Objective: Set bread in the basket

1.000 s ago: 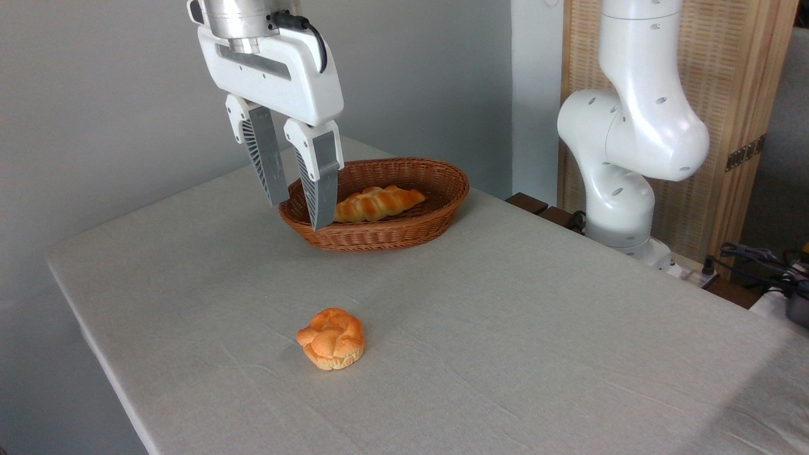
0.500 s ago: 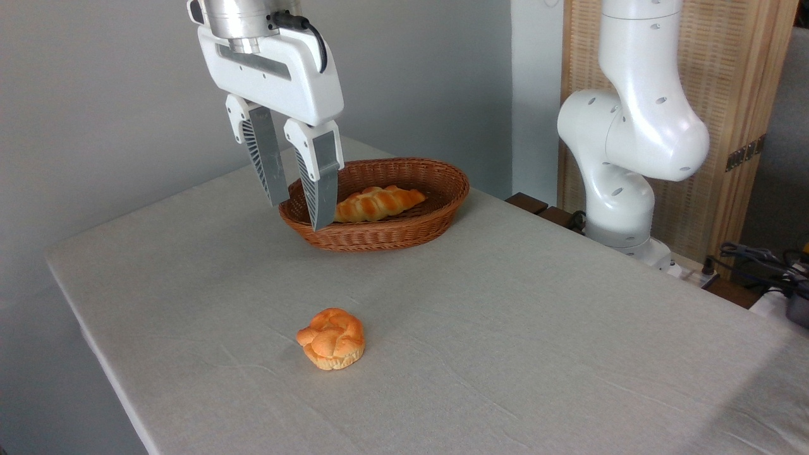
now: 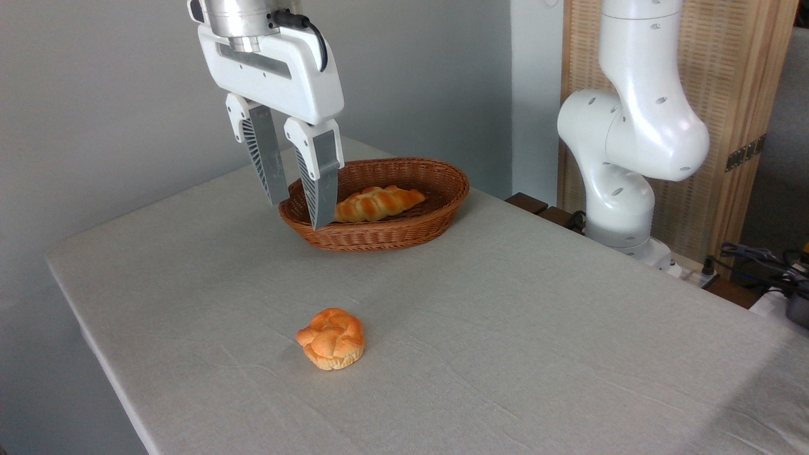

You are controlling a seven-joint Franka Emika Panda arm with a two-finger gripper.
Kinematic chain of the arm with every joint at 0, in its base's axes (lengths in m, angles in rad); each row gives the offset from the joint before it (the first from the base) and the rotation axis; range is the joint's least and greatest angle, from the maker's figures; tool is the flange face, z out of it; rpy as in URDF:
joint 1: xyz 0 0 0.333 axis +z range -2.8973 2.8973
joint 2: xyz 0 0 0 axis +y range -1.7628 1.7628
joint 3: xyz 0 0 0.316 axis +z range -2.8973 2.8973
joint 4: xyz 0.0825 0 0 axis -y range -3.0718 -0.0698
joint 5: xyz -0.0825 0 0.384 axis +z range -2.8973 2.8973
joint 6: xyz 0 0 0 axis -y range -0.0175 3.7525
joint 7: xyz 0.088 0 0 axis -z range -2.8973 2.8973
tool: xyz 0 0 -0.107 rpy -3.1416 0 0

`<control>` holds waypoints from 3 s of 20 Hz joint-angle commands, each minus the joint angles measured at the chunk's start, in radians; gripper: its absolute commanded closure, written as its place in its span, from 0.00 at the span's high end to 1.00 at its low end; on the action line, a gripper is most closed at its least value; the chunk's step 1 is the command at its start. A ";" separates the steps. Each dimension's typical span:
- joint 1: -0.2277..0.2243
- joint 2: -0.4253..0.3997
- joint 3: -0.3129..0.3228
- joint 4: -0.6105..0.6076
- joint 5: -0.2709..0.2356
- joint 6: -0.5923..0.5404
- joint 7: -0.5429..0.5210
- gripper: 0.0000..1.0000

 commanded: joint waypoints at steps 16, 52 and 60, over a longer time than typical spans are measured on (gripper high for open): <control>0.002 -0.047 0.028 -0.097 0.014 0.140 -0.015 1.00; -0.130 -0.007 0.032 -0.643 0.190 0.730 0.137 0.20; -0.130 -0.007 0.032 -0.642 0.187 0.731 0.137 0.02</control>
